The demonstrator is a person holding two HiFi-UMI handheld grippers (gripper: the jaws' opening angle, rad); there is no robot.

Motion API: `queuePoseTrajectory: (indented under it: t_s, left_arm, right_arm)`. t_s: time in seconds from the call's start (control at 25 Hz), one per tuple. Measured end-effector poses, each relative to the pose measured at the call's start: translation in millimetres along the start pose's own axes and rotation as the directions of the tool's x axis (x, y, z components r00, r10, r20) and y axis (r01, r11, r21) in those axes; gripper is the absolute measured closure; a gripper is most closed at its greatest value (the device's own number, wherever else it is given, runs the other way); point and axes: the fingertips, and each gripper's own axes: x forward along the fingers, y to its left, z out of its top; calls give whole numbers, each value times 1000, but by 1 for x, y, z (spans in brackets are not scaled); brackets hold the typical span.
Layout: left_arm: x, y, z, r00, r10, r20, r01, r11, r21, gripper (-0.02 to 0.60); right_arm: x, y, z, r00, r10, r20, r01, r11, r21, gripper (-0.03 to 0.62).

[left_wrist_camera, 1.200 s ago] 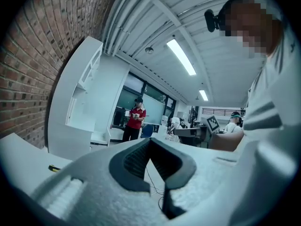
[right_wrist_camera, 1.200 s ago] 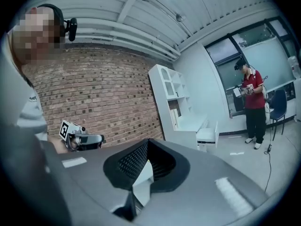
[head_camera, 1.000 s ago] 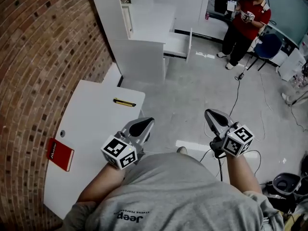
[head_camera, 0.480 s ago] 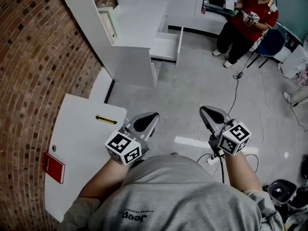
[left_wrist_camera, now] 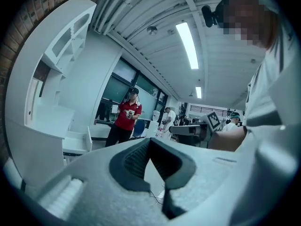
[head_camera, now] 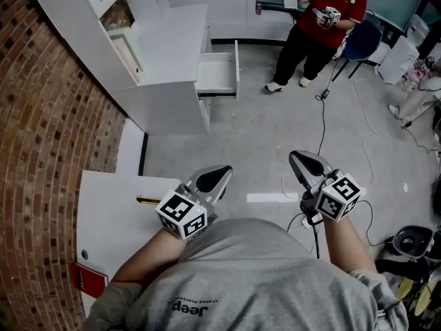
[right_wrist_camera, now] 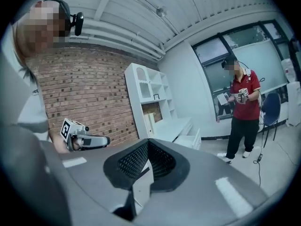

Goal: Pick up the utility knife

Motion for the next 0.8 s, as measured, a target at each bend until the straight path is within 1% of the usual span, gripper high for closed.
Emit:
queuePoseTrajectory:
  t_s: [0.12,0.24,0.4,0.52,0.56,0.6,0.64,0.72,0.8]
  left_arm:
    - [-4,15,4,1000,-6,0,6,1000,-10,581]
    - [-6,21,5,1000,-13,-3,13,1000,-15,581]
    - [-1,21,7,1000,-14,1,14,1000,-16,581]
    - [4,15,5,999,-42,-12,41,999,-26,581]
    - [5,12,2,998,-59,-28,58,998,-29,494]
    - [7,10,-1,996,-75,-47,74,997,-26,433]
    - [7,8,-4,994,-87,-70,86,996,-7,411]
    - [5,8,-10,989,-90,-119,99,993,65,408]
    - [-3,14,-15,982,-79,-170,102,986,132,403]
  right_arm:
    - [7,2,2,1000,-17,4,17,1000,1,585]
    - [13,3,4,1000,-21,8,21,1000,-1,585]
    - [14,-2,1,1000,-15,-2,15,1000,8,585]
    - [11,-7,0,1000,-16,-5,16,1000,18,585]
    - [11,-7,0,1000,-16,-6,16,1000,20,585]
    - [11,-8,0,1000,-14,-6,15,1000,20,585]
    - [11,-8,0,1000,-10,-8,10,1000,18,585]
    - [11,-7,-1,1000,8,-19,-7,1000,5,585]
    - [13,-6,-2,999,26,-34,-27,1000,-16,585]
